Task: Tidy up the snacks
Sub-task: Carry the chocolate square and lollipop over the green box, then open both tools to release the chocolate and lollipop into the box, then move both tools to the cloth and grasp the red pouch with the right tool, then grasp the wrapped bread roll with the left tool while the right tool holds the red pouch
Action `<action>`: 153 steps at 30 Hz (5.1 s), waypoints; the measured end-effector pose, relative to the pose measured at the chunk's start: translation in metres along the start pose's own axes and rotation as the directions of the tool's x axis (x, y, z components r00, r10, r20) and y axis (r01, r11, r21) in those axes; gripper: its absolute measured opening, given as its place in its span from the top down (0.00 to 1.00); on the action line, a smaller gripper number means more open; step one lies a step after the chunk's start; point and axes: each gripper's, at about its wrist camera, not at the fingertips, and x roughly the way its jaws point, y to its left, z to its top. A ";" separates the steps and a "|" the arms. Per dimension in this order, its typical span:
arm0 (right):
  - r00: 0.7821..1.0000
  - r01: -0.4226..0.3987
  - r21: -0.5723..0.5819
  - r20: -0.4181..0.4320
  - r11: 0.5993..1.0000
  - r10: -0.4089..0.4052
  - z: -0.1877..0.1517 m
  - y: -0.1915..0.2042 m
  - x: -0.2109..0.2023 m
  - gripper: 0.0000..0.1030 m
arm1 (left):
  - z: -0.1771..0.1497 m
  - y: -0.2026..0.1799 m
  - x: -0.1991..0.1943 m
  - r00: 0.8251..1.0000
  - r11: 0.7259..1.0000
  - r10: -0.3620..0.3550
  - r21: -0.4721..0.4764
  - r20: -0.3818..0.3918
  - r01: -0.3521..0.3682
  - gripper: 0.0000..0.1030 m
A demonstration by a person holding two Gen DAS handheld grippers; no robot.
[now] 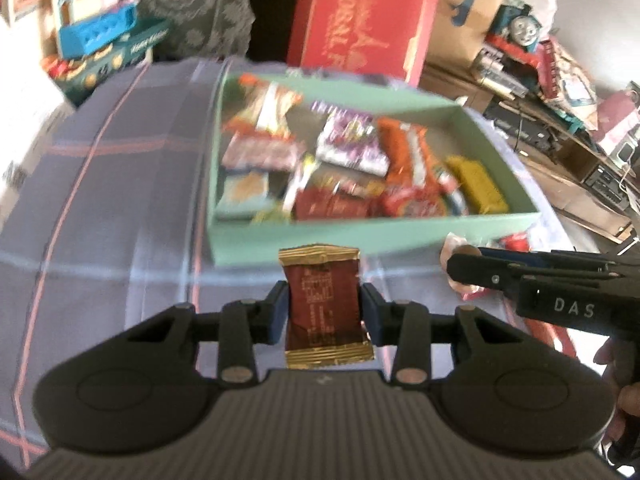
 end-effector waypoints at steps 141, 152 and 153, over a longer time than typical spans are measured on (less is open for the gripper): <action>0.986 0.163 0.163 -0.042 0.973 -0.159 -0.126 -0.147 -0.069 0.65 | -0.003 -0.187 0.114 0.950 0.971 0.241 0.052 -0.200 -0.235 0.26; 0.988 0.157 0.134 -0.036 0.978 -0.153 -0.122 -0.134 -0.057 0.64 | -0.035 -0.171 0.085 0.974 0.951 0.167 0.286 -0.153 -0.118 0.30; 0.990 0.142 0.142 -0.034 0.980 -0.139 -0.121 -0.133 -0.055 0.64 | -0.037 -0.166 0.082 0.972 0.952 0.181 0.277 -0.150 -0.134 0.26</action>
